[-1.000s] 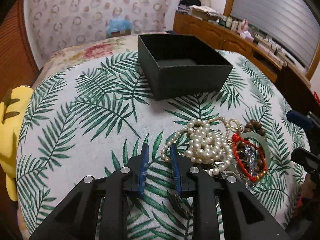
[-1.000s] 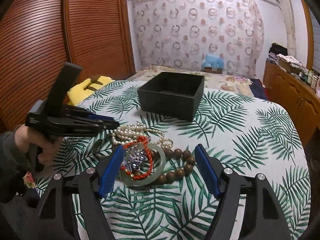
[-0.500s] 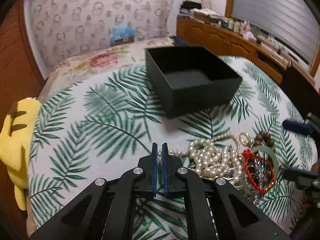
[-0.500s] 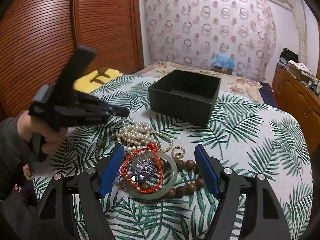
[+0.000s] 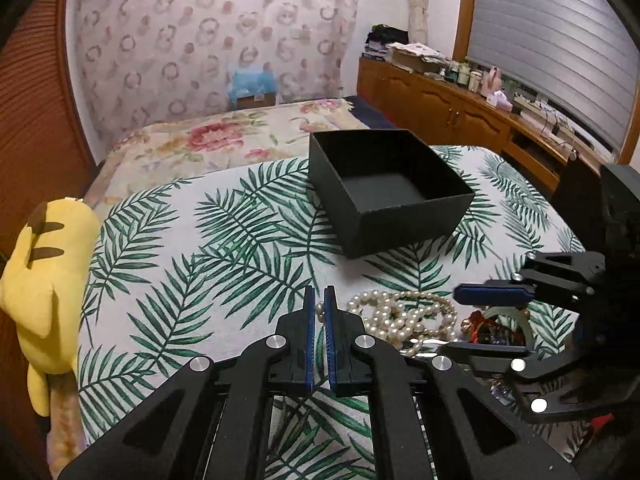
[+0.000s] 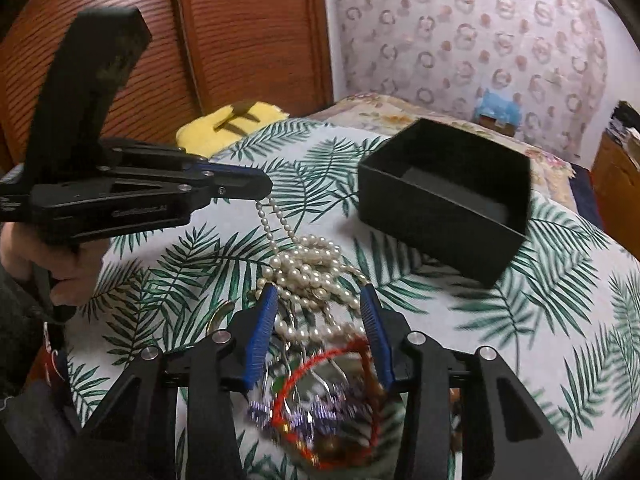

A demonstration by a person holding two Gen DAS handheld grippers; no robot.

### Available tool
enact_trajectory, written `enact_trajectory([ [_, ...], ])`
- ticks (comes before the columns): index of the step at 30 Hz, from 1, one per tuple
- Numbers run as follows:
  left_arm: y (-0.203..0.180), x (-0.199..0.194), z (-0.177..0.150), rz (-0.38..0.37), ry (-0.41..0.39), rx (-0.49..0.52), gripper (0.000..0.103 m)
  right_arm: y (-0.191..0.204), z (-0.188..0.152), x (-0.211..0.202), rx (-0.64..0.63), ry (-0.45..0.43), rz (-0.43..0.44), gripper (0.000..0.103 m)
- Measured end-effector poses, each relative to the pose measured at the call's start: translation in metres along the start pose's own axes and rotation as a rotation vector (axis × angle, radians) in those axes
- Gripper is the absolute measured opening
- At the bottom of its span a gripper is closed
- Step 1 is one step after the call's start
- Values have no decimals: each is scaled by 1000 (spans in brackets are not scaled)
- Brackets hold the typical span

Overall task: Organize jewelry
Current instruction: 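Move the right tool to the pearl necklace and close on it, then lift the pearl necklace with the right tool, pulling it free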

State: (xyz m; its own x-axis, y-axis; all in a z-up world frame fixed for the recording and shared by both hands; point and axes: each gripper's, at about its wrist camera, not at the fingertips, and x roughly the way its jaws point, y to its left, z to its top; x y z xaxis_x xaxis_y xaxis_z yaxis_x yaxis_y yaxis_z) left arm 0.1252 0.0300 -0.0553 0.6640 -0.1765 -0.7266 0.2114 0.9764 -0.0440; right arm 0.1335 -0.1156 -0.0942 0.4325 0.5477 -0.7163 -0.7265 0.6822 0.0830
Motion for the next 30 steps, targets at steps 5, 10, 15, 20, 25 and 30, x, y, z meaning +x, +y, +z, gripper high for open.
enact_trajectory([
  [5,8,6,-7,7,18,-16,4,4,6,20,-40,59,-8,46],
  [10,13,12,-12,8,30,-28,4,0,12,29,-35,80,21,43],
  [15,14,14,-17,9,40,-30,4,-2,12,28,-20,90,58,19],
  [20,14,17,-20,10,49,-32,4,-5,14,24,-21,74,51,19],
  [25,10,19,-19,4,55,-23,4,-11,20,5,7,27,76,19],
  [30,2,23,-21,17,62,-3,4,-20,18,9,35,35,81,19],
])
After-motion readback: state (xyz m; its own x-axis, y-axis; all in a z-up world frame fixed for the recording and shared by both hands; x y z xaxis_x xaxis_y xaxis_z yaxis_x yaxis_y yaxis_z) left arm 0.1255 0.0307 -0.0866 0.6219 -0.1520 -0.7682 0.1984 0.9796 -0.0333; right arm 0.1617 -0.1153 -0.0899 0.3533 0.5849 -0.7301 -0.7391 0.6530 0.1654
